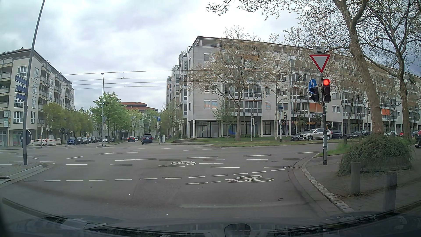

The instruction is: Follow the waypoints while adhering to traffic rules and regulations

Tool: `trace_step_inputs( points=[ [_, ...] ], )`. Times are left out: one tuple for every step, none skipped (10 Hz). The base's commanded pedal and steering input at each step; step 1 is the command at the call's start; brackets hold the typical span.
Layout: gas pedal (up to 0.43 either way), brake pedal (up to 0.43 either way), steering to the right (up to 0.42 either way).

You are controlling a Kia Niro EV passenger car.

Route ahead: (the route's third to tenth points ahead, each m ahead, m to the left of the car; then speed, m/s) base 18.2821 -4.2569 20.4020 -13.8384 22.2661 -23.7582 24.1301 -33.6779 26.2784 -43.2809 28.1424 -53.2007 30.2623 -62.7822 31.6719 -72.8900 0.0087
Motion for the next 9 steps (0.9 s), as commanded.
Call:
trace_step_inputs(
  points=[
    [0.000, 0.250, 0.036],
    [0.000, 0.250, 0.036],
    [0.000, 0.250, 0.036],
    [0.000, 0.250, 0.036],
    [0.000, 0.250, 0.036],
    [0.000, 0.250, 0.036],
    [0.000, 0.250, 0.036],
    [0.000, 0.256, 0.036],
    [0.000, 0.250, 0.036]
  ],
)
